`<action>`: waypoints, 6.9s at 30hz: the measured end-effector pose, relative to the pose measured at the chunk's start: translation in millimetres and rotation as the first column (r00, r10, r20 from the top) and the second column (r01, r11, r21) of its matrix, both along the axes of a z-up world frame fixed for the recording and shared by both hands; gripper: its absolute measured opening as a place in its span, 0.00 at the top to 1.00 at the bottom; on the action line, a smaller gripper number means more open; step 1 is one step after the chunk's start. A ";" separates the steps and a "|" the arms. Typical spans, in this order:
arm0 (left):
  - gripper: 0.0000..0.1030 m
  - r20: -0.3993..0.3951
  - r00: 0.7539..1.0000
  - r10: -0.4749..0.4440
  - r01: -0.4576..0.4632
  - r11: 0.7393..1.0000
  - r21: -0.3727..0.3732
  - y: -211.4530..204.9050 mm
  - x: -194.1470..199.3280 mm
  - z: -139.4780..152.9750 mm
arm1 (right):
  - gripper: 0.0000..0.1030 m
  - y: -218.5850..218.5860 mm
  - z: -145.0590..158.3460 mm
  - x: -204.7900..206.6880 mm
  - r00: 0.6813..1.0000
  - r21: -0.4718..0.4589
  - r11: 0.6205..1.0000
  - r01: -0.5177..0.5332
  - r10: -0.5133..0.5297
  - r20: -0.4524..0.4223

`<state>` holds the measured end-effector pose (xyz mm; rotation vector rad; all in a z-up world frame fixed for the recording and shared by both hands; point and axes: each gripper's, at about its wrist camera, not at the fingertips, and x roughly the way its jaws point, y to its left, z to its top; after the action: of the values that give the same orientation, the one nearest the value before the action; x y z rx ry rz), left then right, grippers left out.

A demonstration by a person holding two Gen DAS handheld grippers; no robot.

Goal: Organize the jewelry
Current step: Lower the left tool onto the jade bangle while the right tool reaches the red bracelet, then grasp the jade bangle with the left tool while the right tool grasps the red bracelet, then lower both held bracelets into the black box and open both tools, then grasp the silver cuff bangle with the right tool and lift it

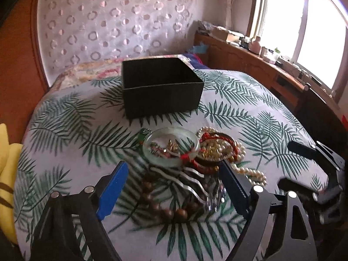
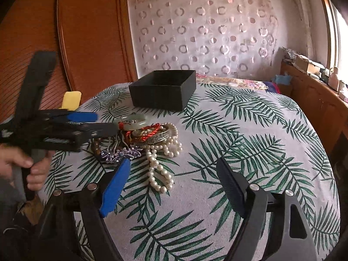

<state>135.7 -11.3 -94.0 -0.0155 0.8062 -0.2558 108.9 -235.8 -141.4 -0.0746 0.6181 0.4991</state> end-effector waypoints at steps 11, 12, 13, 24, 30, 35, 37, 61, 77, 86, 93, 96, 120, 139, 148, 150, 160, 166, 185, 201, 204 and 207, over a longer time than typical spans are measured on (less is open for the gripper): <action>0.24 -0.091 0.996 0.003 -0.001 1.000 0.013 -9.5 44.0 -16.8 | 0.19 17.5 6.2 4.3 0.999 0.002 0.999 -0.039 0.039 -0.009; 0.24 -0.099 0.995 0.004 -0.003 1.000 0.013 -10.3 47.0 -18.2 | 0.19 18.8 6.8 4.4 0.999 0.000 0.999 -0.040 0.040 -0.008; 0.24 -0.104 0.995 0.004 -0.003 1.000 0.013 -10.3 49.6 -19.2 | 0.19 19.7 7.7 3.0 0.999 -0.005 0.999 -0.041 0.041 -0.002; 0.33 -0.062 0.998 0.011 -0.011 1.000 0.006 4.9 40.8 -12.4 | 0.19 27.8 7.5 10.0 0.998 -0.057 0.996 -0.063 0.063 -0.001; 0.33 -0.009 0.999 0.048 -0.049 0.997 -0.051 33.2 13.1 1.0 | 0.35 40.6 9.1 27.1 0.990 -0.065 0.989 -0.136 0.134 -0.039; 0.33 0.023 0.997 0.079 -0.077 0.995 -0.070 48.5 -11.3 5.0 | 0.48 47.8 6.1 46.7 0.984 -0.025 0.989 -0.149 0.145 -0.106; 0.33 0.034 0.996 0.087 -0.084 0.993 -0.077 50.4 -18.4 6.0 | 0.50 51.5 4.4 54.2 0.984 -0.026 0.991 -0.134 0.130 -0.122; 0.33 0.068 0.993 0.092 -0.087 0.994 -0.073 46.0 -33.7 9.0 | 0.97 60.1 18.8 56.1 0.985 -0.056 0.986 -0.156 0.152 -0.079; 0.33 0.111 0.994 0.025 -0.021 0.999 -0.037 29.8 -15.2 26.0 | 0.97 47.7 71.6 75.8 0.980 -0.033 0.982 -0.188 0.190 0.056; 0.33 0.135 0.991 -0.010 0.012 1.000 -0.014 17.1 22.8 41.8 | 0.97 43.7 80.7 118.3 0.978 -0.011 0.982 -0.188 0.188 0.089; 0.33 0.136 0.991 0.015 -0.014 1.000 -0.005 19.1 56.9 50.2 | 0.97 47.3 74.4 154.1 0.980 0.011 0.981 -0.194 0.194 0.049; 0.33 0.120 0.993 0.019 -0.017 1.000 -0.012 21.4 69.9 49.9 | 0.97 57.0 70.7 167.9 0.977 0.006 0.977 -0.213 0.213 0.014; 0.33 -0.018 1.000 -0.011 0.012 0.997 0.078 7.4 160.2 29.7 | 0.60 27.6 58.6 180.0 0.988 -0.067 0.987 -0.145 0.141 -0.067; 0.29 -0.023 1.000 -0.021 0.023 0.996 0.083 7.7 153.0 27.4 | 0.60 20.6 42.6 155.2 0.980 -0.060 0.985 -0.162 0.153 -0.130; 0.23 -0.011 1.000 0.011 -0.011 0.998 0.058 37.6 98.2 33.1 | 0.48 38.1 16.2 120.1 0.957 -0.080 0.969 -0.232 0.213 -0.197; 0.19 -0.007 1.000 0.022 -0.022 0.998 0.056 43.8 86.5 30.8 | 0.45 46.9 13.8 114.8 0.952 -0.091 0.963 -0.253 0.231 -0.199; 0.16 -0.002 0.998 0.068 -0.067 0.996 0.065 59.9 50.3 18.6 | 0.33 74.6 5.5 105.6 0.935 -0.139 0.941 -0.307 0.271 -0.230; 0.16 -0.012 0.996 0.088 -0.087 0.995 0.044 68.9 41.0 15.8 | 0.33 83.5 -7.0 108.0 0.923 -0.160 0.932 -0.325 0.276 -0.267; 0.16 -0.084 0.994 0.068 -0.065 0.997 0.040 62.1 25.7 -7.2 | 0.39 72.2 9.9 101.8 0.949 -0.143 0.949 -0.280 0.250 -0.194; 0.16 -0.095 0.995 -0.006 0.006 1.000 0.005 10.3 -7.7 -3.5 | 0.39 18.2 19.1 76.9 0.979 -0.141 0.976 -0.165 0.145 -0.141; 0.16 -0.089 0.996 -0.021 0.021 1.000 0.009 -1.6 -14.4 -3.2 | 0.39 10.2 17.3 69.7 0.982 -0.128 0.980 -0.152 0.134 -0.136; 0.16 -0.088 0.996 -0.032 0.034 0.999 0.014 -10.1 -20.9 -4.9 | 0.39 2.6 13.7 62.8 0.983 -0.124 0.983 -0.138 0.122 -0.134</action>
<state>114.8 -21.4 -98.9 0.0010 0.8963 -0.2815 171.7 -233.2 -127.7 -0.2117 0.7733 0.5923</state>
